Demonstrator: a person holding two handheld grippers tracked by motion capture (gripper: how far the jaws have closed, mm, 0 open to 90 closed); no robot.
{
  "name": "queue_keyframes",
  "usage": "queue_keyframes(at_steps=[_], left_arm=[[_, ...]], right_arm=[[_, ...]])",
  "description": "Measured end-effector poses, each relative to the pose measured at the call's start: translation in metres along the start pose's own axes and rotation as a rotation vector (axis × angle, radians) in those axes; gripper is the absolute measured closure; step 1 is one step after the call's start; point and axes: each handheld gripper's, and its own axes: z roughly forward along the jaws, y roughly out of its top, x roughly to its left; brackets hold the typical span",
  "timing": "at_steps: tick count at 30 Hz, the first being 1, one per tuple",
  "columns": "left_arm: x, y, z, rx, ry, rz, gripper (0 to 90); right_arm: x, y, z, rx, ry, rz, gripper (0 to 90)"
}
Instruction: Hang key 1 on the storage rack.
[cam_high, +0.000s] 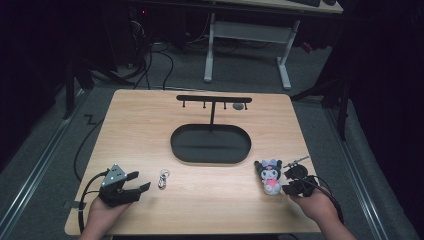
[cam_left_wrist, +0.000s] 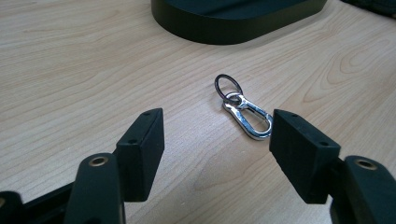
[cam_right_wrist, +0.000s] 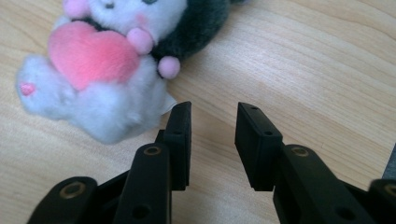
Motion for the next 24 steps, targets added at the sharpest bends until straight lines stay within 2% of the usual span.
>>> queue_keyframes(at_steps=[5, 11, 14, 17, 24], left_arm=[[0.0, 0.0, 0.0, -0.001, -0.004, -0.003, 36.1], [0.001, -0.001, -0.002, 0.0, -0.007, -0.004, 36.1], [0.001, -0.001, -0.002, 0.002, -0.01, -0.002, 36.2], [0.0, 0.0, -0.001, 0.0, -0.011, 0.002, 36.2], [-0.002, 0.001, 0.0, 0.001, -0.018, 0.011, 36.1]], right_arm=[[0.0, 0.006, -0.004, 0.06, 0.032, -0.018, 63.9], [0.001, 0.01, -0.014, 0.119, 0.03, -0.045, 62.7], [0.001, 0.014, -0.025, 0.135, 0.029, -0.037, 61.8], [0.002, 0.018, -0.034, 0.138, 0.032, -0.027, 58.3], [0.008, 0.03, -0.049, 0.142, 0.097, -0.01, 41.4]])
